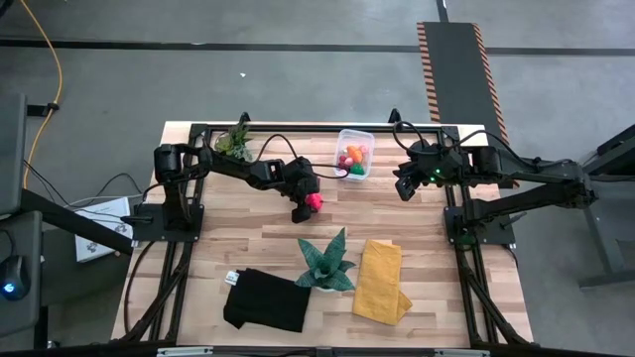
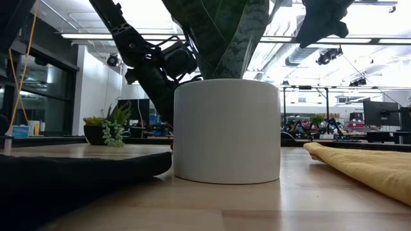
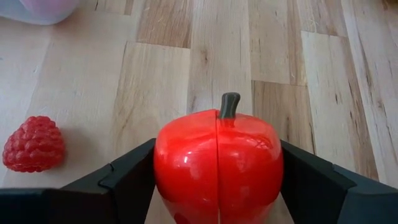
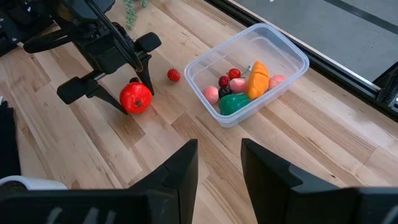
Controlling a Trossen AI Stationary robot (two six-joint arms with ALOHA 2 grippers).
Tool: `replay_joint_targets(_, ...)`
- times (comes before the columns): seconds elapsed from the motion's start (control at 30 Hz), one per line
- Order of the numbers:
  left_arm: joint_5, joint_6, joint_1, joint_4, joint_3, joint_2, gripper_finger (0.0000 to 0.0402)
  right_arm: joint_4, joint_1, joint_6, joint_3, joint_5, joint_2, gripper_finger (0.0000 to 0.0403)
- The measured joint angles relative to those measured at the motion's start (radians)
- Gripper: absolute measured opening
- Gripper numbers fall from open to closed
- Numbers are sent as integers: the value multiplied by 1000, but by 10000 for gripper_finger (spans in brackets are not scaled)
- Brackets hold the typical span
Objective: Pick and placing Produce into tupperware
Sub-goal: Put the apple into the transparent container
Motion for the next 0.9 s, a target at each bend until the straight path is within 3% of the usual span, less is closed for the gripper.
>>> replay_joint_targets(0.23,0,-2,0,-4,0,0,296,0,0,0,0,0,0,113)
replay_joint_targets(0.9,0,-10,0,-8,0,0,278,0,0,0,0,0,0,113)
